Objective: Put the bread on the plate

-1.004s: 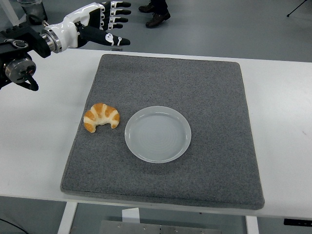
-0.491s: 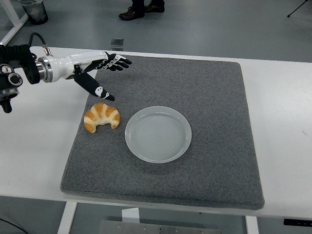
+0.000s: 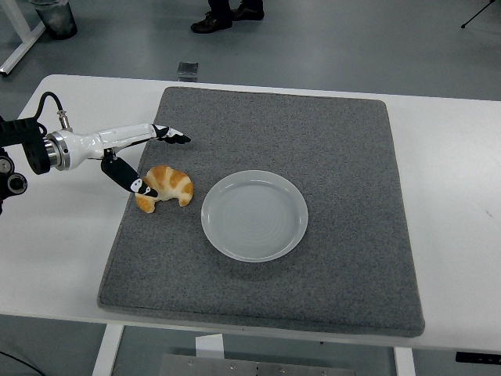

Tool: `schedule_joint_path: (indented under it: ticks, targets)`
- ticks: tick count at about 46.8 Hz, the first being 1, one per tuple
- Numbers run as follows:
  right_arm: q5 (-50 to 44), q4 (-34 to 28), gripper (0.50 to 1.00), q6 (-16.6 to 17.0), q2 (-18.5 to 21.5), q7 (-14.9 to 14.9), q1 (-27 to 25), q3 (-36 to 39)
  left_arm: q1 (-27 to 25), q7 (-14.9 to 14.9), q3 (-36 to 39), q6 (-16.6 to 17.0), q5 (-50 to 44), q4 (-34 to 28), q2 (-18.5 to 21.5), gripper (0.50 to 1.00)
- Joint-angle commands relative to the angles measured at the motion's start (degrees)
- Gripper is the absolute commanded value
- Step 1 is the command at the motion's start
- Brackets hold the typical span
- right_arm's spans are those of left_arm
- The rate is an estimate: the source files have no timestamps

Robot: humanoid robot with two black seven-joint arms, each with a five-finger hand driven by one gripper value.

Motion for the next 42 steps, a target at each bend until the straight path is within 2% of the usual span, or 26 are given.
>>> schedule_joint_path:
  ticks: [1, 12, 20, 34, 42]
  targets:
    - [0.0, 0.0, 0.952, 0.03, 0.0, 0.0, -0.02, 0.0, 1.31, -1.04, -0.09, 1.5, 0.08, 0.12, -0.41, 0.988]
    - [0.0, 0.0, 0.954, 0.02, 0.0, 0.0, -0.02, 0.0, 4.04, -2.01, -1.23, 4.49, 0.08, 0.83, -1.55, 0.988]
    - [0.0, 0.0, 0.952, 0.02, 0.0, 0.0, 0.07, 0.0, 6.24, -3.42, -1.76, 6.34, 0.08, 3.99, -3.66, 0.988]
    - [0.0, 0.0, 0.952, -0.06, 0.0, 0.0, 0.07, 0.0, 8.61, -4.56, -1.85, 7.04, -0.09, 7.33, -6.38, 0.981]
    - [0.0, 0.0, 0.952, -0.06, 0.0, 0.0, -0.02, 0.0, 9.84, -4.65, -2.63, 7.04, -0.18, 8.56, -7.44, 0.941]
